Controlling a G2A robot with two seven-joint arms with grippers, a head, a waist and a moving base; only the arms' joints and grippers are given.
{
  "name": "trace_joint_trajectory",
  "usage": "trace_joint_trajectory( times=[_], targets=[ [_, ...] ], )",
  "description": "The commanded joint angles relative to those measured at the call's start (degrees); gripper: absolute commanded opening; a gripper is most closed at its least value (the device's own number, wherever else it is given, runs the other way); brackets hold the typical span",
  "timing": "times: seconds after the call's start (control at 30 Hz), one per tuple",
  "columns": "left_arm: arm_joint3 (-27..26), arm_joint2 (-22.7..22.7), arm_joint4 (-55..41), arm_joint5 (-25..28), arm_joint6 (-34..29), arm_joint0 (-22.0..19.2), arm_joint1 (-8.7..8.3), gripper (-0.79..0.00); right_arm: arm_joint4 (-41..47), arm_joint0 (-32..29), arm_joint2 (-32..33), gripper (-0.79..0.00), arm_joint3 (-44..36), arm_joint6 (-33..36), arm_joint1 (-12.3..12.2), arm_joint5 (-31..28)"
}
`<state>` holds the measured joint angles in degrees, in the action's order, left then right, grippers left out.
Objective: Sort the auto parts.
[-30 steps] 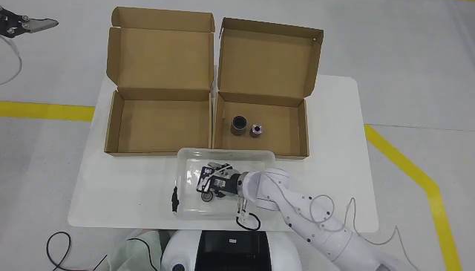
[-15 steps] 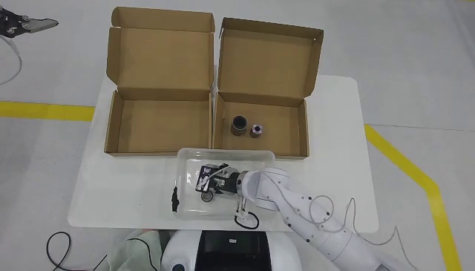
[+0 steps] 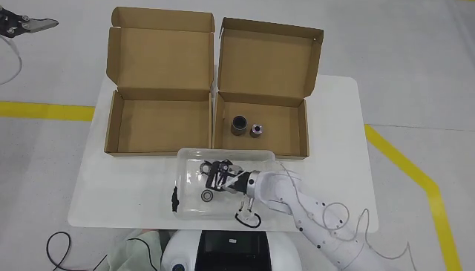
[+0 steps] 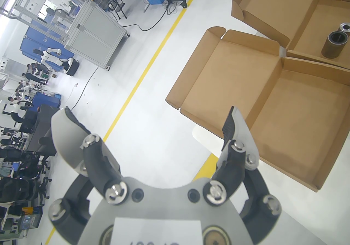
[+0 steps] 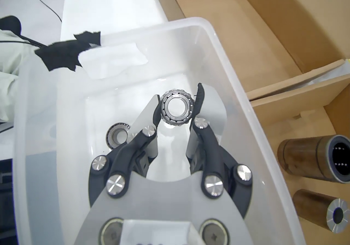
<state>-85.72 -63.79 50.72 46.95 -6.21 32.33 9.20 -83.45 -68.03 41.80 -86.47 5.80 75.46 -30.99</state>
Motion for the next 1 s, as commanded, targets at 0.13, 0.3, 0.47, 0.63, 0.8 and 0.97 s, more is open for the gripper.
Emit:
trace_joint_trajectory(
  times=[0.13,0.3,0.47,0.63,0.8,0.97],
  targets=[
    [0.00,0.00,0.00,0.00,0.00,0.00,0.00,0.000,0.14,-1.09,2.07,-0.785,-2.52,-5.27,-0.67,-1.27],
    [0.00,0.00,0.00,0.00,0.00,0.00,0.00,0.000,0.93,-0.75,3.29,-0.785,-3.88,-10.12,-0.84,-2.17],
    [0.00,0.00,0.00,0.00,0.00,0.00,0.00,0.000,1.71,0.11,4.24,-0.785,-5.03,-14.31,-0.84,-2.69],
    [0.00,0.00,0.00,0.00,0.00,0.00,0.00,0.000,1.88,1.15,5.25,-0.785,-7.11,-17.02,-0.85,-3.09],
    [0.00,0.00,0.00,0.00,0.00,0.00,0.00,0.000,1.59,1.92,6.90,-0.785,-10.07,-16.71,-1.02,-2.51],
    [0.00,0.00,0.00,0.00,0.00,0.00,0.00,0.000,1.69,2.00,8.97,-0.785,-13.98,-15.72,-1.34,-2.33]
  ],
)
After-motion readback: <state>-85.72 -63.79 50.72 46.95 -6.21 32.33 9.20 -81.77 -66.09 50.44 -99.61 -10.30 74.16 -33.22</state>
